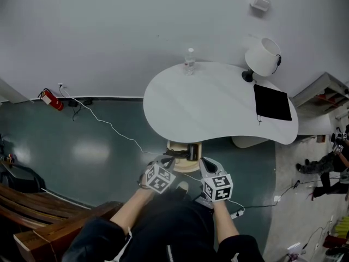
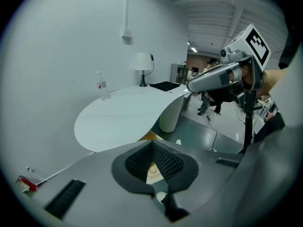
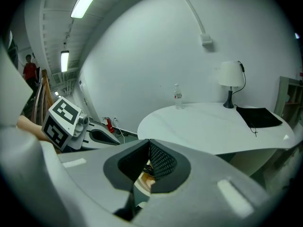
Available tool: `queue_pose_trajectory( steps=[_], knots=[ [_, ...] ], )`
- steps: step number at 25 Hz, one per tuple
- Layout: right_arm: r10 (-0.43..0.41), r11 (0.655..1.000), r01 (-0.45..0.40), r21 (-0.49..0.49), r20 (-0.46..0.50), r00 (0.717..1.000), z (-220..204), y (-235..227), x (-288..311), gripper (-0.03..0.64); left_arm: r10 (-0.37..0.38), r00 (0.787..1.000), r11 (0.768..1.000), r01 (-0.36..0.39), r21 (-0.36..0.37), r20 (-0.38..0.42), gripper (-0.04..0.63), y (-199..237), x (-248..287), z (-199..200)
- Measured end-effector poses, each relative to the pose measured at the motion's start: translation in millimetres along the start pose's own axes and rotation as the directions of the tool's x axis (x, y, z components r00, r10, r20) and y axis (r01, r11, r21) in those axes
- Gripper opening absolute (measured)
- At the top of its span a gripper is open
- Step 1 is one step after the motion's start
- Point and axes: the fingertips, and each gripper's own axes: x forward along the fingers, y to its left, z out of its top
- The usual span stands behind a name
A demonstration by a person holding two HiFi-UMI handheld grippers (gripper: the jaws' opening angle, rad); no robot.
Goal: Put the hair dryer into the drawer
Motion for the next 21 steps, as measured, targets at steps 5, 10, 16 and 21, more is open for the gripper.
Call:
queue_pose_trajectory(
  steps=[5,10,16,21],
  knots=[
    [-0.007,1.000,0.007,-0.007,0.006,1.000,5.7,-5.9,-0.6,0.003,-0.001,1.000,1.000,0.001,0.002,-0.007,0.013,-0.1,-0.3,-2.7],
    [-0.007,1.000,0.007,-0.012,0.003,1.000,6.7,-9.0,0.6,0.003,0.001,1.000,1.000,-0.001,0.003,-0.022,0.014,2.2,0.3,-6.4],
    [-0.004,1.000,0.004,-0.017,0.002,1.000,9.0,-9.7,2.2,0.003,-0.001,0.999,1.000,0.002,0.007,-0.035,0.014,3.6,2.4,-9.3],
    [0.001,1.000,-0.001,-0.026,-0.001,1.000,8.2,-6.8,4.6,0.003,-0.008,0.999,1.000,0.008,0.008,-0.041,0.014,2.9,5.7,-13.3]
  ],
)
